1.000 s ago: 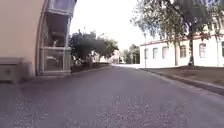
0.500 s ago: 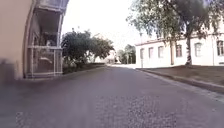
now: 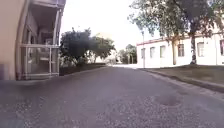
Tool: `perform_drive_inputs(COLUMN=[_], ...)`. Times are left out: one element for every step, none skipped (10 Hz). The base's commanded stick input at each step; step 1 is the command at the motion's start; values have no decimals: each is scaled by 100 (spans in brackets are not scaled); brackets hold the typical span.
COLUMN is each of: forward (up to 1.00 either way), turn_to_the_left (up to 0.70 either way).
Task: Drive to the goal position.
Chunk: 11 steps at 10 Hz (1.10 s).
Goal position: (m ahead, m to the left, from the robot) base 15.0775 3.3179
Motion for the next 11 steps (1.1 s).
perform_drive_inputs(forward=[85,85,85,85,85,85,85,85,85,85,85], turn_to_the_left=[0,0,0,0,0,0,0,0,0,0,0])
